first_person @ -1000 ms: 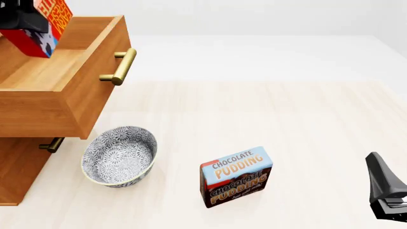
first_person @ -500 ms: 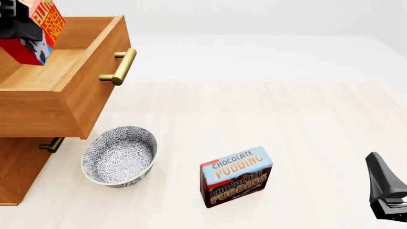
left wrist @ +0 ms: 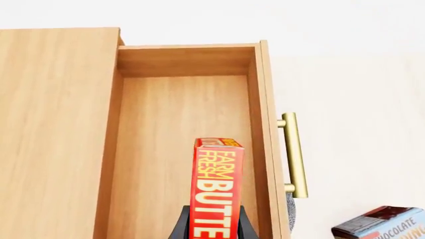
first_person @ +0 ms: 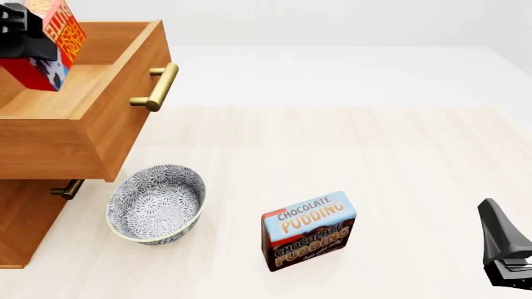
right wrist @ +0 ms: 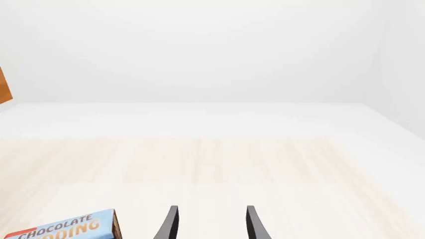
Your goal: Put the butter at the back in the top drawer of the cabinet and close it.
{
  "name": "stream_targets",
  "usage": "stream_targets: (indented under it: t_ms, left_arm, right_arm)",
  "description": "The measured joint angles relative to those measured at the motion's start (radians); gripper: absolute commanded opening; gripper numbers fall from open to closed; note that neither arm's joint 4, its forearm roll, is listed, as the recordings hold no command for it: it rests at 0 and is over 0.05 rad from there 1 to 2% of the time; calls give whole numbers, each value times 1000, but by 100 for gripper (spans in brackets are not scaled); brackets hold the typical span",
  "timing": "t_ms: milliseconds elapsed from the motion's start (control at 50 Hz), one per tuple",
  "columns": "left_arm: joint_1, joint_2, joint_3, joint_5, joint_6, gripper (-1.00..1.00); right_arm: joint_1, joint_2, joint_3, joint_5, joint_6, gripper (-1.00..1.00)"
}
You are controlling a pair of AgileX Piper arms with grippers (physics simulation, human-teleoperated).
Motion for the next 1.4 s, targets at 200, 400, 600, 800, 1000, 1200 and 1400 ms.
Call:
stream_targets:
  t_ms: [200, 400, 600, 800, 1000, 1200, 1400]
  left_arm:
    - [-1, 21, -4, -12, 3, -100]
    - [11, 39, -2, -28, 10, -100]
    - [25, 51, 10, -43, 14, -100]
    - [37, 56, 26, -57, 17, -100]
    - [45, 64, 43, -72, 19, -100]
    - [56, 72, 58, -86, 20, -100]
    - [68, 76, 70, -97, 21, -100]
  right_arm:
    - [0, 0, 0, 0, 0, 100]
    - [0, 0, 0, 0, 0, 100]
    - [0, 0, 0, 0, 0, 100]
    - [0, 0, 0, 0, 0, 100]
    - [0, 0, 0, 0, 0, 100]
    - [0, 0, 0, 0, 0, 100]
    - [0, 0, 0, 0, 0, 100]
